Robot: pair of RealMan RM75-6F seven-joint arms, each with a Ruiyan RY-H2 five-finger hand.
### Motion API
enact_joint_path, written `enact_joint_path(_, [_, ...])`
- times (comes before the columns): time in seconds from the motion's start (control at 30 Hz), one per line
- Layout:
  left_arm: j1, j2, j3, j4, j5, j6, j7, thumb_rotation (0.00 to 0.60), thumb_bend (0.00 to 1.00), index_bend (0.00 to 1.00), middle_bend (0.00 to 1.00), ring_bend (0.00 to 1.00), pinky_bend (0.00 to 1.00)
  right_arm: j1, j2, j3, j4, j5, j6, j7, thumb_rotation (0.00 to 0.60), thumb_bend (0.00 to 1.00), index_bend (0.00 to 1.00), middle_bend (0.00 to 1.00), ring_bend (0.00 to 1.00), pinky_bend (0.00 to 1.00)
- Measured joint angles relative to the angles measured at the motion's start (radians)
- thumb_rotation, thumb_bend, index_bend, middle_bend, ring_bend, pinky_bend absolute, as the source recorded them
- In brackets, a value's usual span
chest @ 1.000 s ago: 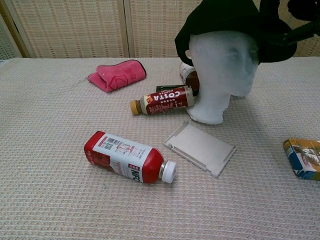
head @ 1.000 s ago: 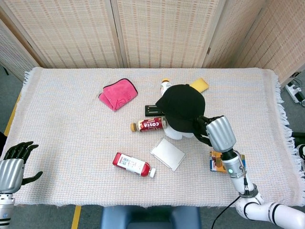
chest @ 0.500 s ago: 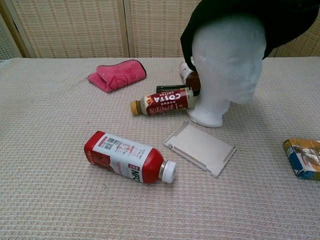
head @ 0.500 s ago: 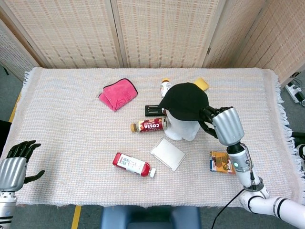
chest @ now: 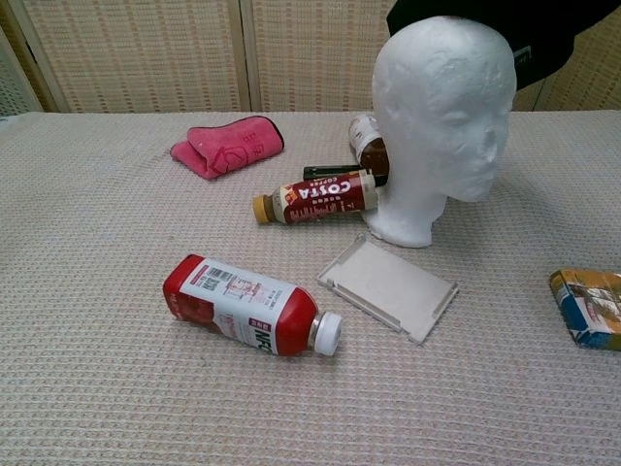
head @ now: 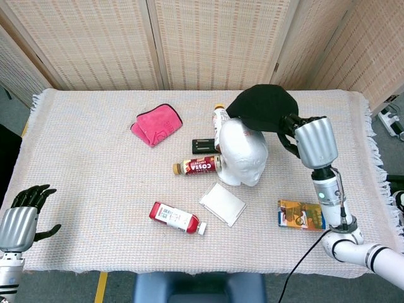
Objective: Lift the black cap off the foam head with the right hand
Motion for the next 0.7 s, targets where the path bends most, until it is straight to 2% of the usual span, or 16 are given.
enact_joint_path(0.17, [-0.002,-0.004,0.002,0.004,-0.001,-0.006,0.000,0.600,0.15,0.25,0.20,0.15,0.19,-0.039,0.049,-0.018,0.012,0.033,-0.007,0.023,0.600,0.53,0.82,0.67,0.94,1.00])
enact_joint_path(0.4, [-0.006,-0.006,0.001,-0.004,0.010,-0.001,0.005,0.600,0.15,0.25,0.20,0.15,0.19,-0.114,0.105,-0.089,0.044,0.072,-0.035,0.103,0.600,0.53,0.82,0.67,0.94,1.00])
enact_joint_path(0.7, [-0.005,-0.007,0.005,-0.020,0.014,0.003,0.023,0.600,0.15,0.25,0.20,0.15,0.18,-0.133,0.060,-0.166,0.128,0.076,-0.101,0.184,0.600,0.53,0.83,0.67,0.94,1.00])
